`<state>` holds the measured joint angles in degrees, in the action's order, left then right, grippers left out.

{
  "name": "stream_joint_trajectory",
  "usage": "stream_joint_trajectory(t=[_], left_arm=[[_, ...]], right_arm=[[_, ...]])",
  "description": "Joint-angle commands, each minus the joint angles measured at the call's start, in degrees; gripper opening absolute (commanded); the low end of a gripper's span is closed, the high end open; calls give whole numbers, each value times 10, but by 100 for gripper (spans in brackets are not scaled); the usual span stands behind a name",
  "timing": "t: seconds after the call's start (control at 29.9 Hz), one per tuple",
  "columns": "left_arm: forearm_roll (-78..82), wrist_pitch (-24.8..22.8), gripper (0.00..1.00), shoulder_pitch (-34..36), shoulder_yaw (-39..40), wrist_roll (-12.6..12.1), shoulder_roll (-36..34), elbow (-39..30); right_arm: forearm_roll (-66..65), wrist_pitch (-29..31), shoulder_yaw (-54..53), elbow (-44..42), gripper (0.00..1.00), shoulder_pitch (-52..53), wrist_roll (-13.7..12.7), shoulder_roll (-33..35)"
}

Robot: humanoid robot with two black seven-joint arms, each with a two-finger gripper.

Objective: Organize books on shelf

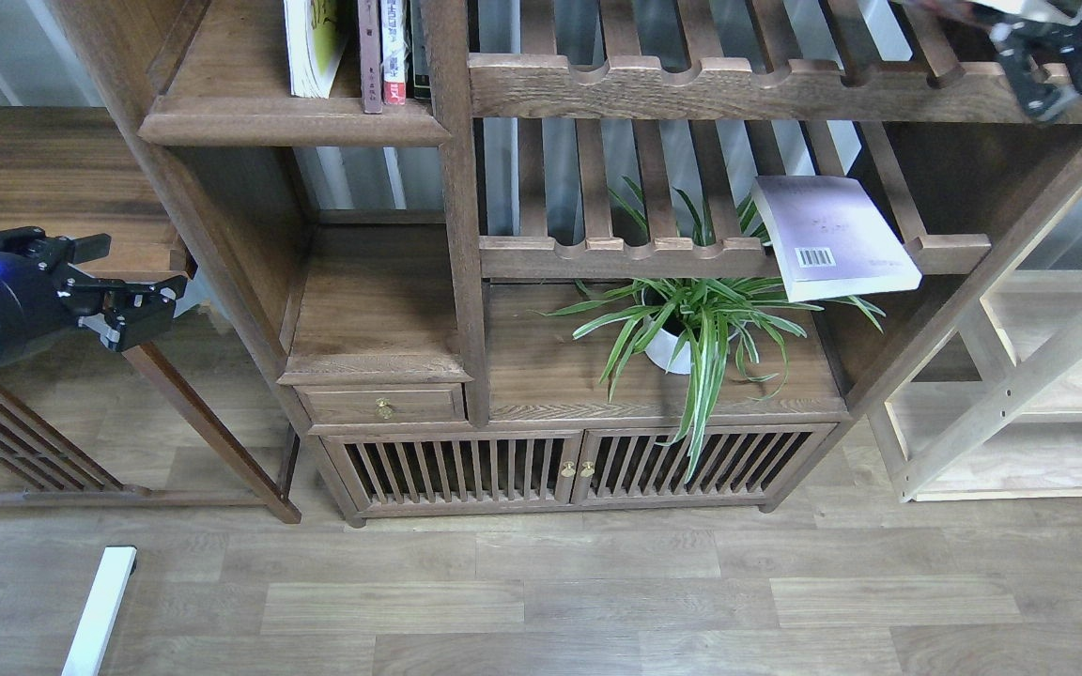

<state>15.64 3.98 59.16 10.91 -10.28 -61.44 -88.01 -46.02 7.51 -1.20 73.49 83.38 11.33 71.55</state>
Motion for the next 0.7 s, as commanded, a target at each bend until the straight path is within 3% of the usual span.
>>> stream_joint_trajectory(t=[0.0,0.23,0.47,0.57,0.67], left_arm=[[0,1,84,0,1,0,1,4],[0,1,84,0,1,0,4,6],[0,0,84,0,1,1,6,10],[0,0,84,0,1,1,7,11],[0,0,84,0,1,1,7,12]], right_arm=[[11,27,-1,2,1,0,8,33],[58,104,-28,2,1,1,19,89],[105,164,-43,2,1,2,55,131],[126,202,-50,2,1,3,57,157],[138,205,-50,2,1,4,57,185]])
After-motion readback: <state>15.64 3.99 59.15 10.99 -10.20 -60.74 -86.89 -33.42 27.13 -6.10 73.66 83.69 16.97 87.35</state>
